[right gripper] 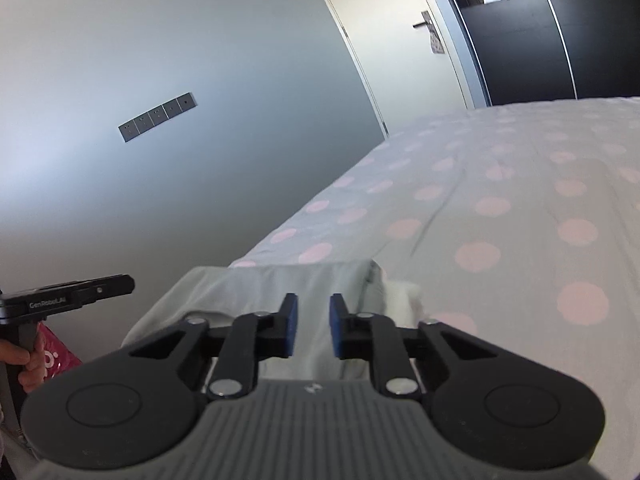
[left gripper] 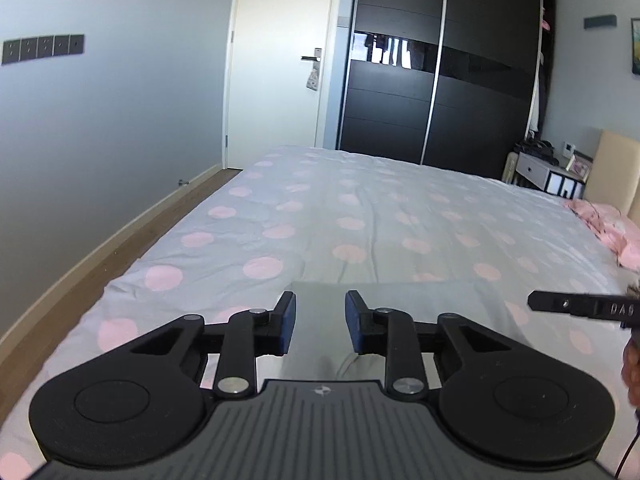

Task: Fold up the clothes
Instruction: 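Lower the hoodie onto the stack and open both grippers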

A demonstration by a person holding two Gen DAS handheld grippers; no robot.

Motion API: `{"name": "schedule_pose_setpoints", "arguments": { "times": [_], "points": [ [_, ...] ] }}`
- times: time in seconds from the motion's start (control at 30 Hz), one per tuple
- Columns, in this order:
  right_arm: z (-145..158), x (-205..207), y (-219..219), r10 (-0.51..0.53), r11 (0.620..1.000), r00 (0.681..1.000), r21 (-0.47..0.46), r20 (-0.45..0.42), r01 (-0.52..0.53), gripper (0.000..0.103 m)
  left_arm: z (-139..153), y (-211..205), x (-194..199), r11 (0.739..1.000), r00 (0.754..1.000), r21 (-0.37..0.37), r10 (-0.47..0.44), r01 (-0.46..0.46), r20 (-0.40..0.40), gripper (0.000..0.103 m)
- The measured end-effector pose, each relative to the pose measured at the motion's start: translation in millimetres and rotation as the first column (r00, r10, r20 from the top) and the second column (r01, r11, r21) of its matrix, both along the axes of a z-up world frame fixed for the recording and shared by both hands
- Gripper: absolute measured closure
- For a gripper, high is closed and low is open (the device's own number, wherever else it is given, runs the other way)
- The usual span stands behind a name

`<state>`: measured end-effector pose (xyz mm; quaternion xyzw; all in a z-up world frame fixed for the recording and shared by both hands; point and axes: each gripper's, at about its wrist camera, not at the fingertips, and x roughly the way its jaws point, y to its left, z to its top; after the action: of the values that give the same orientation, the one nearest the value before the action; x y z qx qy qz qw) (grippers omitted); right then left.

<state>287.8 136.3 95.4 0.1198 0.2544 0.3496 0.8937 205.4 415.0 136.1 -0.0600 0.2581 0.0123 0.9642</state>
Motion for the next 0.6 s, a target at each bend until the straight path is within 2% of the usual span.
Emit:
{"name": "schedule_pose_setpoints", "arguments": {
  "times": [0.13, 0.37, 0.5, 0.6],
  "points": [
    [-8.6, 16.6, 24.3, -0.039, 0.999, 0.998, -0.031, 0.045, 0.04, 0.088, -24.9, 9.2, 30.0, 0.997, 0.999, -0.071, 0.029, -0.031, -0.022, 0.087],
    [-48.6, 45.1, 45.2, -0.059, 0.997, 0.998, -0.044, -0.033, 0.058, 0.097, -78.5, 32.3, 59.2, 0.985, 0.984, -0.15, 0.061, -0.087, -0.166, 0.089],
    [-64.9, 51.3, 50.2, -0.06, 0.998, 0.997, -0.037, -0.055, 0.058, 0.097, -87.9, 39.5, 60.2, 0.975, 0.981, -0.194, 0.075, -0.109, -0.177, 0.089],
    [-58.8, 51.2, 50.9, -0.048, 0.998, 0.998, -0.053, -0.051, 0.046, 0.097, -79.6, 34.8, 53.8, 0.979, 0.985, -0.173, 0.077, -0.103, -0.151, 0.089]
  ]
}}
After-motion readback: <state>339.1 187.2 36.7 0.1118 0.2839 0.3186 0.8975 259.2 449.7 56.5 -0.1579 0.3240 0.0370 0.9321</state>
